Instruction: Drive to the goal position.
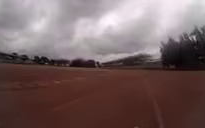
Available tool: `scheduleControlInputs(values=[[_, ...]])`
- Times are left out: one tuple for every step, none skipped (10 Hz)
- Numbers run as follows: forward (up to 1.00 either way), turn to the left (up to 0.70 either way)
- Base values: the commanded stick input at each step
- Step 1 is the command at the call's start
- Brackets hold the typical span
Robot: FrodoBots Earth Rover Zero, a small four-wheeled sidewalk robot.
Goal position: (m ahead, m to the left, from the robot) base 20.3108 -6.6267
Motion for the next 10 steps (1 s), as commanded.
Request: scheduleControlInputs(values=[[0.70, 0.00], [0.70, 0.00], [0.70, 0.00], [0.70, 0.00], [0.70, 0.00], [0.70, 0.00], [0.70, 0.00], [0.70, 0.00], [0.70, 0.00], [0.70, 0.00]])
